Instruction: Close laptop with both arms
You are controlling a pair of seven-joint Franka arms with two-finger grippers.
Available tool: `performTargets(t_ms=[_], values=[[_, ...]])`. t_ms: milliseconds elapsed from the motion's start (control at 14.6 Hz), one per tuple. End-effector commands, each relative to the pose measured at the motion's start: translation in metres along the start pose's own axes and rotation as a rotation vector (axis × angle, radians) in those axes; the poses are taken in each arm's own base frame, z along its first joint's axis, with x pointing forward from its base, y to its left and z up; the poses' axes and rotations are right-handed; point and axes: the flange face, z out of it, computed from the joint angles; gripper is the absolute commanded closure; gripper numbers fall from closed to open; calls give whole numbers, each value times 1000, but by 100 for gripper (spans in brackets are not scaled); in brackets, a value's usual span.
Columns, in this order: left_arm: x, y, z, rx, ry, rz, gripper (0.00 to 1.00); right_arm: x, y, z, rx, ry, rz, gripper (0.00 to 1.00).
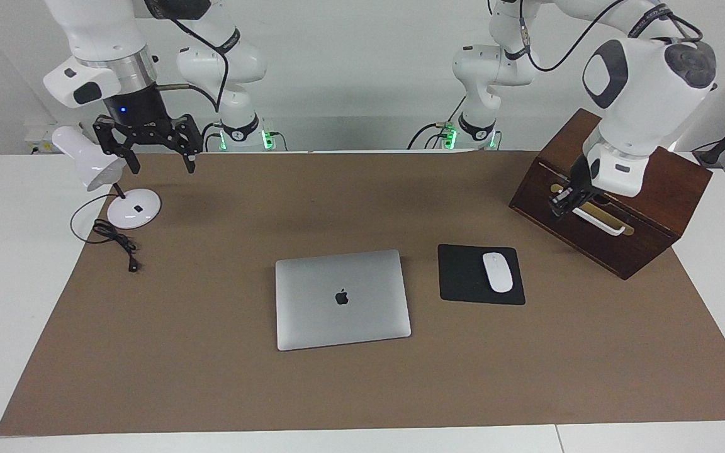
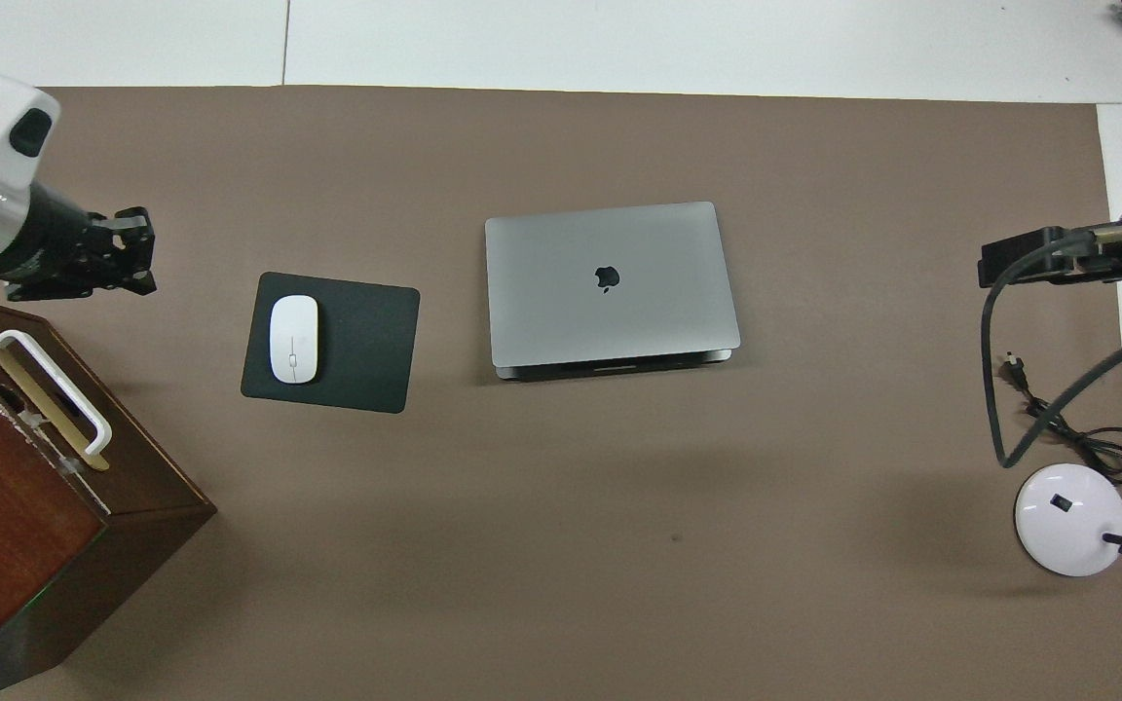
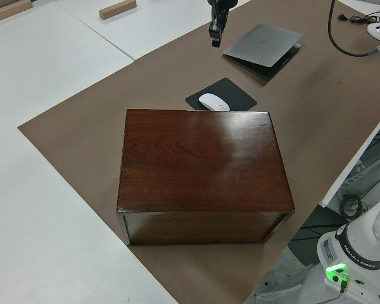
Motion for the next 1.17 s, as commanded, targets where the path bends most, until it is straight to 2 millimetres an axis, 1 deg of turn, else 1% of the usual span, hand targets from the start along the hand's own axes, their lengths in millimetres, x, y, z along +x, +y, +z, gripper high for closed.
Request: performTargets(t_ms=[0,69,206,343,412,549,618,687,755,824,962,1030,1099], values=[[-22,-23,-14,27,-51,101,100,-13,5,6,20,17,-15,0],[-26,-25,-16,32,-67,126,100,-14,5,8,20,17,-15,0],[-38,-19,-17,111,-73,164,100,-15,5,8,20,19,-14,0],[-48,-18,-13,128,-81,174,100,-15,5,9,20,16,-11,0],[-50,-17,-12,127,-76,178,100,-15,6,10,20,14,-8,0],[-45,-17,-13,116,-43,175,100,-15,13,14,18,8,3,0],[-44,-16,-14,113,-32,174,83,-15,13,16,18,9,3,0],[-44,-16,-14,111,-31,163,44,-15,13,18,18,11,2,0],[-43,-16,-13,112,-34,162,0,-17,12,18,18,12,1,0],[-43,-17,-13,111,-32,162,0,-19,12,22,18,6,2,0],[-43,-10,-13,101,-21,170,0,-20,12,21,18,9,2,0],[-37,-9,-15,88,18,172,0,-20,12,21,18,9,2,0],[-37,-9,-14,85,22,172,0,-20,12,21,18,11,4,0]])
